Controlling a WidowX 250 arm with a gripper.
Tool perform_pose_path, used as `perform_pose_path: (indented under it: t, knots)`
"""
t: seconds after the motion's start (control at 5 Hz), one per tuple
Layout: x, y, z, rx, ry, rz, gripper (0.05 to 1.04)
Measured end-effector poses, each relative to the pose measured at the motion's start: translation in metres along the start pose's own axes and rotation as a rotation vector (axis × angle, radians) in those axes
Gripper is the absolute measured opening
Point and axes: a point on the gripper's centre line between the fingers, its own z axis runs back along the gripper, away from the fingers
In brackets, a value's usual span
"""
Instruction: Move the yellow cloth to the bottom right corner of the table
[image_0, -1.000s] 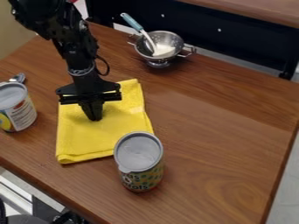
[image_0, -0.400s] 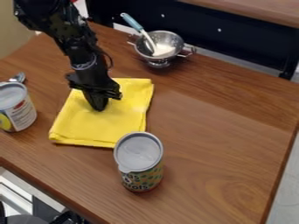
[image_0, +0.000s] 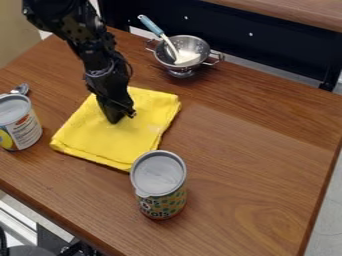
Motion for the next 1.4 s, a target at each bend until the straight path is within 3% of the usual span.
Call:
perform_pose_path:
  t: [0.4, 0.8, 1.4]
  knots:
    - [-0.014, 0.009, 0.002, -0.067, 0.013, -0.047, 0.053]
    - [-0.038, 0.009, 0.005, -0.096, 0.008, -0.118, 0.053]
    - [-0.069, 0.001, 0.009, -0.100, 0.023, -0.106, 0.053]
